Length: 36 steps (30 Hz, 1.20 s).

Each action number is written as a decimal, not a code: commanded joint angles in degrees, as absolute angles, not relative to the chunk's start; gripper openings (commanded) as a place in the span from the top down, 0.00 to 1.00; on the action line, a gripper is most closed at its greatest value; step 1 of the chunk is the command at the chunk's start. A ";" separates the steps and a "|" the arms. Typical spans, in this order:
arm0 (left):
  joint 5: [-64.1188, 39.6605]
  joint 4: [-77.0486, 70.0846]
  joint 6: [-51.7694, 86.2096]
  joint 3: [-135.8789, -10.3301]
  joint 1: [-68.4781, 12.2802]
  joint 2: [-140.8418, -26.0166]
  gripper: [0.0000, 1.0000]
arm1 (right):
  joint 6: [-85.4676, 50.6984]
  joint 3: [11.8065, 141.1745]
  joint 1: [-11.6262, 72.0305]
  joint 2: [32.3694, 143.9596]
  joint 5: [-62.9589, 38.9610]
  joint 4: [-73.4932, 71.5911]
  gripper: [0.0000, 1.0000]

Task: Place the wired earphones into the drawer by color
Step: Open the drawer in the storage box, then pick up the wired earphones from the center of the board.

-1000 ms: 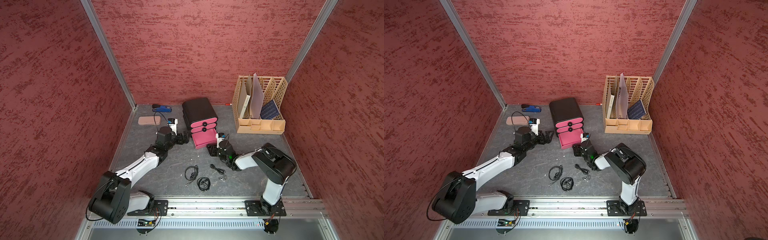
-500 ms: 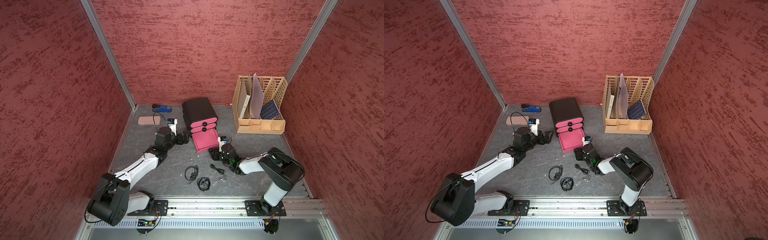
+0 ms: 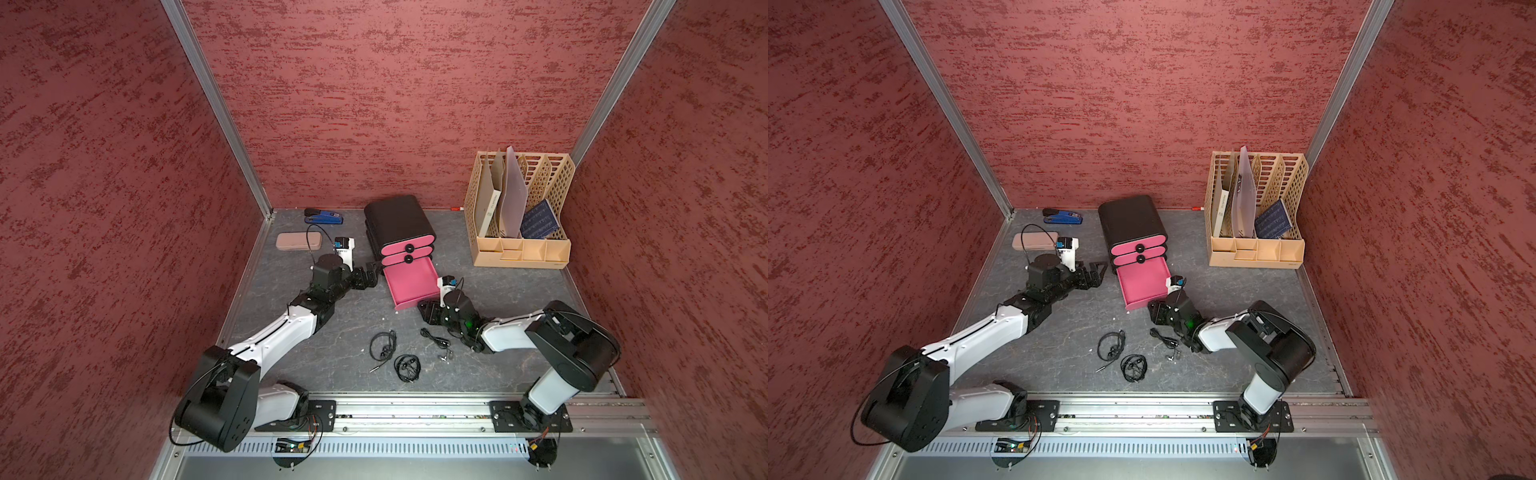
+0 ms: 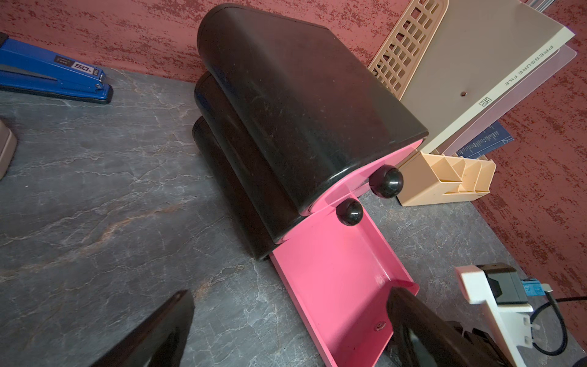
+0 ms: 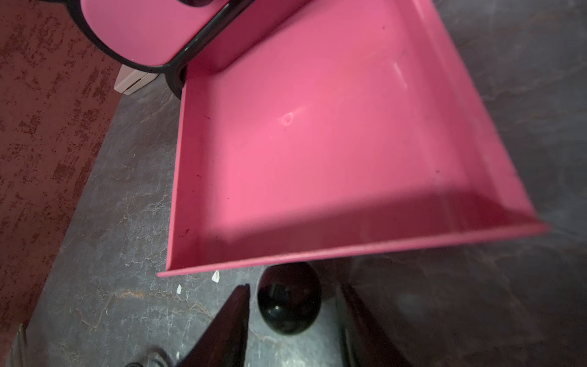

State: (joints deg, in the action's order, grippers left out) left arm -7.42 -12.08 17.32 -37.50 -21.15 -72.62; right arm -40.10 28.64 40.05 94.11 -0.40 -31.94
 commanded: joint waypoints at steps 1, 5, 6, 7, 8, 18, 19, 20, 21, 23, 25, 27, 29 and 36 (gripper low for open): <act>-7.12 -13.79 17.38 -36.82 -20.81 -71.06 0.00 | -38.95 28.65 40.35 91.13 -0.29 -26.99 0.46; -7.00 -13.96 17.19 -36.48 -20.82 -70.62 0.00 | -36.53 28.61 40.34 86.34 -1.38 -20.08 0.43; -7.02 -13.97 17.13 -36.43 -20.81 -70.50 0.00 | -35.76 28.81 40.36 85.20 -1.89 -17.77 0.43; -7.02 -14.06 17.09 -36.23 -20.83 -70.40 0.00 | -34.75 29.24 40.34 83.85 -2.57 -14.51 0.42; -6.99 -14.19 16.99 -36.13 -20.83 -70.25 0.00 | -33.70 29.81 40.34 82.15 -3.40 -11.13 0.42; -7.12 -14.75 16.09 -35.19 -20.83 -69.20 0.01 | -28.05 31.78 40.76 68.14 -9.05 15.21 0.42; -7.20 -14.84 15.92 -35.11 -20.77 -69.10 0.00 | -27.63 32.03 40.93 67.39 -9.18 17.25 0.42; -7.20 -14.98 15.87 -35.01 -20.85 -69.08 0.00 | -27.11 32.21 41.16 66.71 -9.31 18.95 0.42; -7.21 -15.11 15.88 -34.93 -20.81 -69.01 0.00 | -26.71 32.34 41.34 66.33 -9.32 20.27 0.42; -7.23 -15.12 15.80 -34.81 -20.78 -68.99 0.00 | -25.58 32.89 41.83 66.17 -9.39 22.40 0.42; -7.19 -15.30 15.75 -34.73 -20.80 -69.08 0.00 | -24.39 33.33 42.42 66.80 -9.58 23.48 0.42; -7.18 -15.38 15.79 -34.72 -20.82 -69.08 0.00 | -23.70 33.95 42.90 68.05 -8.88 23.77 0.42; -7.16 -15.37 15.68 -34.71 -20.88 -69.08 0.00 | -23.06 34.67 43.44 69.98 -8.34 23.65 0.42; -7.03 -15.54 15.59 -34.69 -20.83 -69.17 0.00 | -22.06 37.84 46.37 76.47 -6.34 23.33 0.44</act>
State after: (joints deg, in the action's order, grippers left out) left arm -7.38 -14.17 16.64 -35.51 -21.15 -70.06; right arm -23.44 35.53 45.17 75.05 -8.16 22.55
